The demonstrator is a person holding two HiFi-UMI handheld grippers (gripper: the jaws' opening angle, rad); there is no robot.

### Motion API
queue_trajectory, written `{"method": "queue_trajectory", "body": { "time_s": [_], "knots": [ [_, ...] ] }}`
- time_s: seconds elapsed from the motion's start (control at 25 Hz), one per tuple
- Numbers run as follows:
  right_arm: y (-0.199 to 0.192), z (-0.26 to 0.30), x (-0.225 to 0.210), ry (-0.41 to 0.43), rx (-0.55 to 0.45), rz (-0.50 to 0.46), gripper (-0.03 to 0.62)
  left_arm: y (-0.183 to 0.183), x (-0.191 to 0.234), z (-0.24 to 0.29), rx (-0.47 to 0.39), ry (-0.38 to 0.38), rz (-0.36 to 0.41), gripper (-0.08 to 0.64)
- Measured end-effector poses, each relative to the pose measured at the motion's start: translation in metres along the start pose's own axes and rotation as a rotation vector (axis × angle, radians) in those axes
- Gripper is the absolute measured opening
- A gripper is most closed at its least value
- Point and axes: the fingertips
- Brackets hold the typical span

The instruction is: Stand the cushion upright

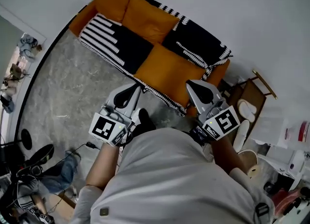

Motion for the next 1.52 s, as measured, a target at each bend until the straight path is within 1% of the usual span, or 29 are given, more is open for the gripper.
{"method": "queue_trajectory", "body": {
  "time_s": [0.16, 0.36, 0.52, 0.64, 0.8, 1.04, 1.2, 1.4, 1.52],
  "knots": [
    [-0.003, 0.028, -0.015, -0.085, 0.016, 0.006, 0.011, 0.005, 0.037, 0.015, 0.003, -0.074, -0.005, 0.003],
    [-0.015, 0.042, -0.031, -0.184, 0.047, 0.011, 0.011, 0.0, 0.064, 0.036, 0.023, -0.163, -0.026, 0.003],
    [-0.022, 0.043, -0.054, -0.248, 0.07, 0.015, 0.011, -0.003, 0.072, 0.062, 0.04, -0.216, -0.036, 0.003],
    [-0.03, 0.036, -0.074, -0.292, 0.077, 0.022, 0.011, -0.011, 0.072, 0.089, 0.07, -0.256, -0.043, 0.003],
    [-0.04, 0.025, -0.112, -0.339, 0.071, 0.048, 0.011, -0.015, 0.071, 0.129, 0.102, -0.288, -0.025, 0.003],
    [-0.044, 0.012, -0.19, -0.372, 0.056, 0.066, 0.011, -0.021, 0.067, 0.21, 0.13, -0.307, -0.007, 0.003],
    [-0.052, 0.003, -0.24, -0.371, 0.074, 0.079, 0.011, -0.027, 0.062, 0.265, 0.149, -0.309, -0.003, 0.003],
    [-0.068, -0.007, -0.284, -0.347, 0.103, 0.087, 0.012, -0.035, 0.049, 0.314, 0.183, -0.323, 0.023, 0.003],
    [-0.081, -0.007, -0.308, -0.347, 0.119, 0.107, 0.015, -0.048, 0.05, 0.334, 0.221, -0.333, 0.031, 0.003]
  ]
}}
Point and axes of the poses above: the fingertips, and each gripper's own axes: z forward along the fingers, x to its left, y out of its top, and after that the axes turned 6 degrees about -x, right-handed
